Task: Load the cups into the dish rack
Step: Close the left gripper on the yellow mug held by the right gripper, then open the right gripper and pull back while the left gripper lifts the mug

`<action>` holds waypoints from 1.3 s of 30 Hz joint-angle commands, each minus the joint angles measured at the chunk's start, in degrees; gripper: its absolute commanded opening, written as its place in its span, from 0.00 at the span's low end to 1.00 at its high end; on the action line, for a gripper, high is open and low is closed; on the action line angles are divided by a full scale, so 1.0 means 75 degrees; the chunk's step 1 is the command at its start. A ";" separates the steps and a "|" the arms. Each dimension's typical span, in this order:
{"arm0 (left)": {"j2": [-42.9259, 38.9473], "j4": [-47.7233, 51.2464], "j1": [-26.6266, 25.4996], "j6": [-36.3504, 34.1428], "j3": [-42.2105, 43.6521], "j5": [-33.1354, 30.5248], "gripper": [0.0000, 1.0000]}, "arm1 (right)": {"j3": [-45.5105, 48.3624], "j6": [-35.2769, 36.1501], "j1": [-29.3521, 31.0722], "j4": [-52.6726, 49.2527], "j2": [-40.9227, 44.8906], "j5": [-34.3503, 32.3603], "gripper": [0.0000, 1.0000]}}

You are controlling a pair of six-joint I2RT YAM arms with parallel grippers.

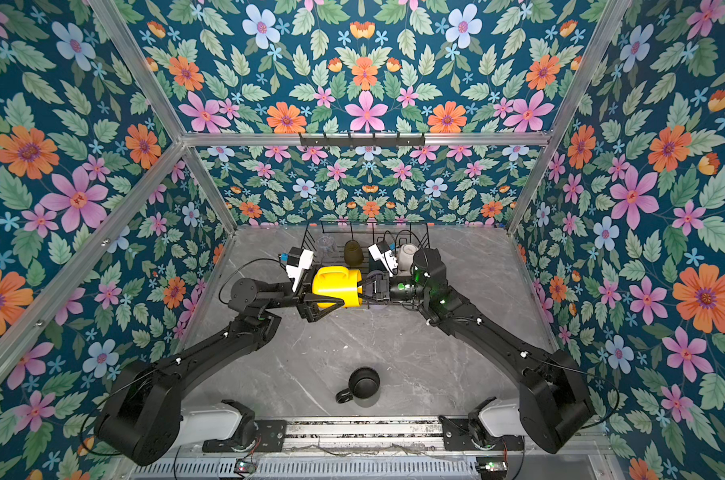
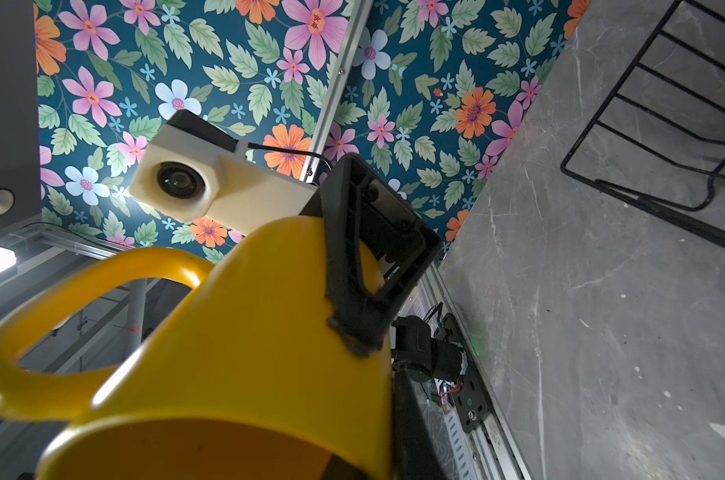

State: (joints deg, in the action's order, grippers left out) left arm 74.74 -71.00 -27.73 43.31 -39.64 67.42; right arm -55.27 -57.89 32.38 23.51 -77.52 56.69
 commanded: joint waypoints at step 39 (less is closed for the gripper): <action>0.0028 1.0596 0.0356 -0.4452 -0.3482 -0.6182 0.00 | 0.1311 0.3457 -0.0584 -0.5255 0.4634 -0.6718 0.98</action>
State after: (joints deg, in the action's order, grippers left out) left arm 73.80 -0.84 -25.17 13.30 -62.52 30.57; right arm -45.39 -33.87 27.94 -15.46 -42.92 9.54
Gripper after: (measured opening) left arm 0.830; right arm 0.981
